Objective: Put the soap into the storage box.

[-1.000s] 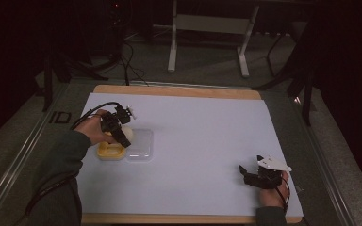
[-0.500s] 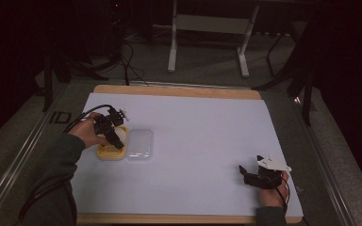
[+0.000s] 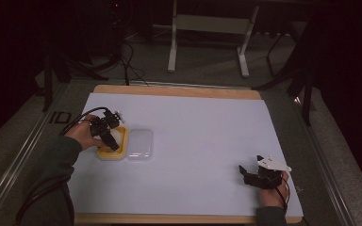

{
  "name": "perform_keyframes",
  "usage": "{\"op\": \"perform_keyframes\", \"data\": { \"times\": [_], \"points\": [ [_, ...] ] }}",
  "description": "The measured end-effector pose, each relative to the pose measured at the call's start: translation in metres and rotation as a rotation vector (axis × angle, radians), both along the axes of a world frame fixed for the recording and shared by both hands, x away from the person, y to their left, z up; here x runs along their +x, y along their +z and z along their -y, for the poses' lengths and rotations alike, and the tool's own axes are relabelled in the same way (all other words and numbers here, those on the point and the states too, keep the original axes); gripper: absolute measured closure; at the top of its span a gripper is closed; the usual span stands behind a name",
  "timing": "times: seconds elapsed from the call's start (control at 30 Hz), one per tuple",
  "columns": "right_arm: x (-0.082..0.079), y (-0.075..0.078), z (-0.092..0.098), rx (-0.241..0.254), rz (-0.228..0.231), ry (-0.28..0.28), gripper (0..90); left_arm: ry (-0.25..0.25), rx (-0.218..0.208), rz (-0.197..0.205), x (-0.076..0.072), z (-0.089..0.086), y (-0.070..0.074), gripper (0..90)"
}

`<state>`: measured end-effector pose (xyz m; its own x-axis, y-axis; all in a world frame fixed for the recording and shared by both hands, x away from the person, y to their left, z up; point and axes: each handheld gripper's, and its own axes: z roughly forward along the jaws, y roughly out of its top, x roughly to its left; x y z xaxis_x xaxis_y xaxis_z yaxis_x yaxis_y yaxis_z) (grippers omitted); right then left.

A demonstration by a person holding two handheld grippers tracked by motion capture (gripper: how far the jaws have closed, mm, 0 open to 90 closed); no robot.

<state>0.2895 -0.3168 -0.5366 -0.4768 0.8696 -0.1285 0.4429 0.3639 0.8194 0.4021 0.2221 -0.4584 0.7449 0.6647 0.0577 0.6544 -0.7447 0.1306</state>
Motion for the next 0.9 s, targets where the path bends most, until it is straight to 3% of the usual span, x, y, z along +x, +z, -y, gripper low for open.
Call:
{"op": "perform_keyframes", "data": {
  "times": [0.23,0.53,0.8,0.9],
  "points": [
    [0.000,0.000,0.000,-0.001,0.001,0.000,16.8,0.005,0.014,0.028,0.002,0.001,-0.011,23.4],
    [0.000,0.000,0.000,0.000,-0.001,0.000,16.8,0.019,0.033,0.017,0.006,0.002,-0.031,23.4],
    [0.000,0.000,0.000,-0.003,0.000,0.001,16.8,0.033,-0.010,0.038,0.008,-0.003,-0.034,22.7],
    [0.000,0.000,0.000,-0.003,0.000,0.001,16.8,0.019,-0.013,0.048,0.007,-0.002,-0.035,16.1]
  ]
}}
